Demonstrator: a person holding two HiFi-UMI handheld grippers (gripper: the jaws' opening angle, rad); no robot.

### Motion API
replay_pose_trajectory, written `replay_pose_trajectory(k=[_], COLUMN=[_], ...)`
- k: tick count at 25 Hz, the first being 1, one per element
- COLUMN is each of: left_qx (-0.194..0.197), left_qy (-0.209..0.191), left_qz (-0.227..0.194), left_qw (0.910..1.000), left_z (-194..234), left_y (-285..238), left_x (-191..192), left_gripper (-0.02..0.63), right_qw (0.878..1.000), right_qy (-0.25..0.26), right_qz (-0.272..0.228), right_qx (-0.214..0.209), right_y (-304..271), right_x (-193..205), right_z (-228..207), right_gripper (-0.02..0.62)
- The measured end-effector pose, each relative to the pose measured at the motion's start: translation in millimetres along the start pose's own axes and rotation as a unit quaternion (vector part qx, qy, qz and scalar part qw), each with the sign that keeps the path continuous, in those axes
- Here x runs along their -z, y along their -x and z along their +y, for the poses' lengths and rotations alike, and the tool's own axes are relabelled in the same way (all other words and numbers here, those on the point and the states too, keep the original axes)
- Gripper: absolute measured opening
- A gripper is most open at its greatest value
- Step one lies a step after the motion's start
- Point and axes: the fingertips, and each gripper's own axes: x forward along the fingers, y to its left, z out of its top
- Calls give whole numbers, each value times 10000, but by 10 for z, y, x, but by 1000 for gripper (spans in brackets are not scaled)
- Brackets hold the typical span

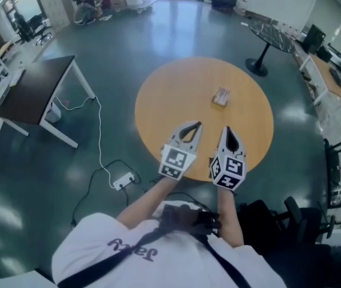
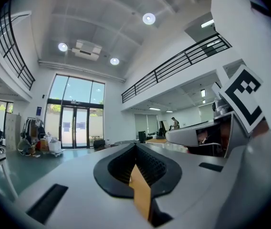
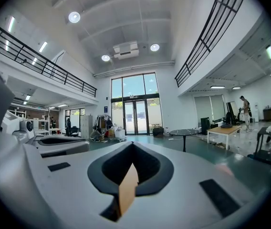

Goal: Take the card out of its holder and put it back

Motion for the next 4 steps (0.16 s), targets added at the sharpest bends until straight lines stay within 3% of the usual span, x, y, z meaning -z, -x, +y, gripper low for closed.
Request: replay_pose_trajectory(k=[4], left_qx=[71], left_qy=[47], left_qz=[53], left_qw=[9999], left_z=[91], left_y=[48], left_x=[76], left_gripper=[11], right_qw=[10000], right_qy=[-7], right_qz=[35], right_qx=[11], right_y=[-71], right_x=[33], right_z=[134], right_gripper=[18])
